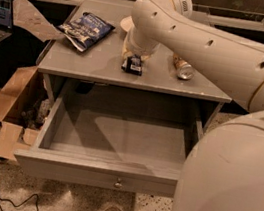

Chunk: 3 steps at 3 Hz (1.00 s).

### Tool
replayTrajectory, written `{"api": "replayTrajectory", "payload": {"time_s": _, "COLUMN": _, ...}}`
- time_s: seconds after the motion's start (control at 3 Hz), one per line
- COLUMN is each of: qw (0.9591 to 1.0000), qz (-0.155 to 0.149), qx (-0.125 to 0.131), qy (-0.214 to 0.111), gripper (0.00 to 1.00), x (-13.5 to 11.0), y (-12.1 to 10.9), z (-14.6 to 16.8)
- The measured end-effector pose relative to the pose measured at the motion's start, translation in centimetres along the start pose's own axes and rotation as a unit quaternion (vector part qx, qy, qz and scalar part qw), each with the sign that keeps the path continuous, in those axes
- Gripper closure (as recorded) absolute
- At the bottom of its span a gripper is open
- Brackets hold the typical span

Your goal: Place rxbar blueberry into top drawer

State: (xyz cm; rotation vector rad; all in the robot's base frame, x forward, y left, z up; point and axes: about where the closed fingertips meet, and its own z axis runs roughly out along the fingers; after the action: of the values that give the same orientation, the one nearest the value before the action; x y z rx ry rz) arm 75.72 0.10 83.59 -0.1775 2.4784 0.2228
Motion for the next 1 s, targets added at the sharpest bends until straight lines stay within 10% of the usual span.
{"api": "replayTrajectory", "payload": {"time_s": 1.0, "qw": 0.9999, "qz": -0.002, "qx": -0.015, "qy": -0.005, "gripper": 1.0, "x": 0.04, "y": -0.08, "z": -0.49}}
